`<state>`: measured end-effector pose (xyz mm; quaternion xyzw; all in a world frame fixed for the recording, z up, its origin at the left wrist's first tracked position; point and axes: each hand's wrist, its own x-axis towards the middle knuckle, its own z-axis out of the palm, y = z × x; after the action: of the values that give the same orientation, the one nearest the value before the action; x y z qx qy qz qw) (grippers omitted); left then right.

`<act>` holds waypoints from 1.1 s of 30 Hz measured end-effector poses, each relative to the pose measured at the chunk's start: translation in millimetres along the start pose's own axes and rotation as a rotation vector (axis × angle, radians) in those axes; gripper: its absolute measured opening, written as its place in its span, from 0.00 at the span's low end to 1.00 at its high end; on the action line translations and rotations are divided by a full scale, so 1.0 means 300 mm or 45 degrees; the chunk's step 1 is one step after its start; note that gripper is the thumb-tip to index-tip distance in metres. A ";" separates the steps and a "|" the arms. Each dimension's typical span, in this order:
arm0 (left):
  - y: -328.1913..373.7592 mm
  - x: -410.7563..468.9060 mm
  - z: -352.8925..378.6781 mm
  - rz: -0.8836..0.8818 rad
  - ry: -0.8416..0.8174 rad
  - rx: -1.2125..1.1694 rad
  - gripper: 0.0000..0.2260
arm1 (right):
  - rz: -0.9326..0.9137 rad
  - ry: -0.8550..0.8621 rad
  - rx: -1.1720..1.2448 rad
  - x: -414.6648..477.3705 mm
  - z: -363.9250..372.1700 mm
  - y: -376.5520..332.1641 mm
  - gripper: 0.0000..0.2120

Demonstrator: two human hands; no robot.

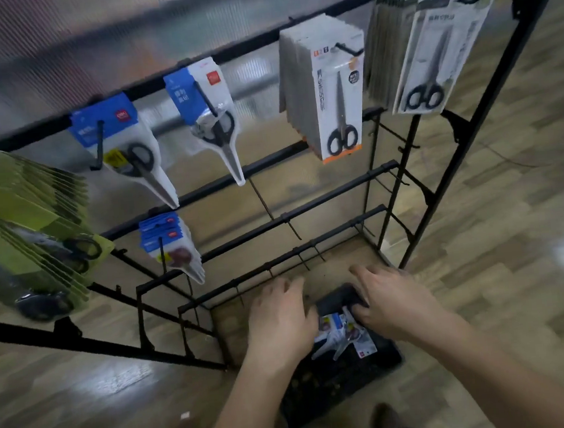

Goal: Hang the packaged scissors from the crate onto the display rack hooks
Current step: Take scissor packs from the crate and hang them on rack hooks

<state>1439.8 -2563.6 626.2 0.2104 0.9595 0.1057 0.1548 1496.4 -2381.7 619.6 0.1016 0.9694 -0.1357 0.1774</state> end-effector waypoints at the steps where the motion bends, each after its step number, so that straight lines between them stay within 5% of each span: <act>1: -0.021 0.016 0.023 0.024 -0.018 0.018 0.22 | 0.031 -0.012 -0.005 0.012 0.017 -0.005 0.27; 13: -0.197 0.192 0.470 -0.098 -0.304 0.075 0.22 | 0.083 -0.374 0.071 0.285 0.438 0.144 0.25; 20: -0.272 0.464 1.175 -0.160 -0.533 -0.037 0.21 | 0.183 -0.624 0.391 0.685 1.088 0.422 0.19; 22: -0.332 0.585 1.470 -0.194 -0.585 -0.067 0.20 | 0.299 -0.712 0.523 0.827 1.387 0.512 0.06; 26: -0.462 0.820 2.028 -0.308 -0.658 -0.149 0.21 | 0.892 -0.837 0.939 1.041 1.989 0.636 0.12; 33: -0.684 1.117 2.674 -0.428 -0.547 -0.039 0.26 | 1.423 -0.401 1.450 1.317 2.663 0.761 0.20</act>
<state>1348.2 -2489.3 -259.4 0.0635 0.9244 0.0461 0.3732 1443.1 -2346.8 -298.2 0.6250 0.5213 -0.5121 0.2744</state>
